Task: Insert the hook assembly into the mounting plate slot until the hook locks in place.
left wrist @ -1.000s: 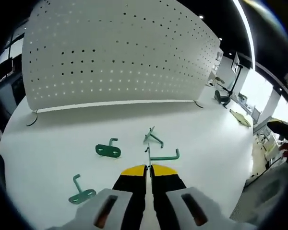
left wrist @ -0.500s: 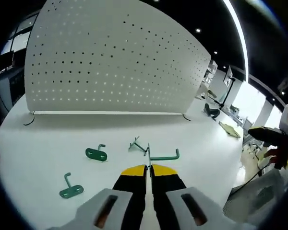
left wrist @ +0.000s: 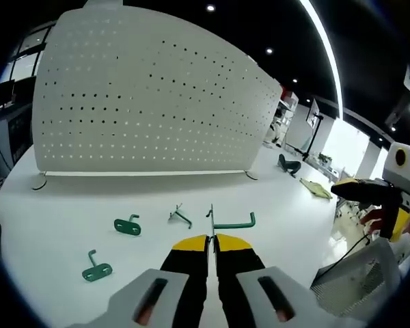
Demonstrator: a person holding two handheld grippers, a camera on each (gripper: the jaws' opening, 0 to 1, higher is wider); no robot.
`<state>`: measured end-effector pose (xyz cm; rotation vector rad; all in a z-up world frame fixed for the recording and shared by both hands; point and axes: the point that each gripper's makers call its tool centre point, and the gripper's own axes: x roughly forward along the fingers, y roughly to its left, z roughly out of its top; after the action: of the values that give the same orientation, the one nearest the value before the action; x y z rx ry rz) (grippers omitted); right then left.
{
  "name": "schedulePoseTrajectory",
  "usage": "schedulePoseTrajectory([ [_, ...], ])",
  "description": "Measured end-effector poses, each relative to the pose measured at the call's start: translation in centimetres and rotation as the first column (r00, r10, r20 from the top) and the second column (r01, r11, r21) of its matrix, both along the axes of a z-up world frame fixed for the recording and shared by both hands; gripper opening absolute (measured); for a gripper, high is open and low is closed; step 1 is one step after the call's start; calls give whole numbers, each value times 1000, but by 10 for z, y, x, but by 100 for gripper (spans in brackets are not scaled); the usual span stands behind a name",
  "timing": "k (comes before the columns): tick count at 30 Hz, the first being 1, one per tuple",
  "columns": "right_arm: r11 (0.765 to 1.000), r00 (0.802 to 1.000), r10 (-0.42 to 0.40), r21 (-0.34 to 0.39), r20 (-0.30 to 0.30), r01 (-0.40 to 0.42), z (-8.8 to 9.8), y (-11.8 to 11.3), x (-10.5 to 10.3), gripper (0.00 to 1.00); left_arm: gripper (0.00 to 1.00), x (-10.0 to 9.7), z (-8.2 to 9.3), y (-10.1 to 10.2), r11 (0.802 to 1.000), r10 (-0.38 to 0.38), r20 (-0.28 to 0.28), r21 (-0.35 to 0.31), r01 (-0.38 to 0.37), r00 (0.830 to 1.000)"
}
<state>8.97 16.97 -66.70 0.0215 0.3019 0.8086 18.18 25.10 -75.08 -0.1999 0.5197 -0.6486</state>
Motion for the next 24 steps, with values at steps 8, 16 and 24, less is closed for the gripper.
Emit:
schedulePoseTrajectory([
  [8,1000,1000,20,5,0,-20,2,5,0,61,3,-11,17,-4,1000,-21,44,-22,22,999],
  [16,999,999,34,15,-1,-34,4,9,1,57,3,-20,31,-8,998,-37,82,-48,41,996],
  [24,997,999,39,70,-34,-37,4,15,-1,44,3,-28,48,-14,994,-52,120,-87,63,991],
])
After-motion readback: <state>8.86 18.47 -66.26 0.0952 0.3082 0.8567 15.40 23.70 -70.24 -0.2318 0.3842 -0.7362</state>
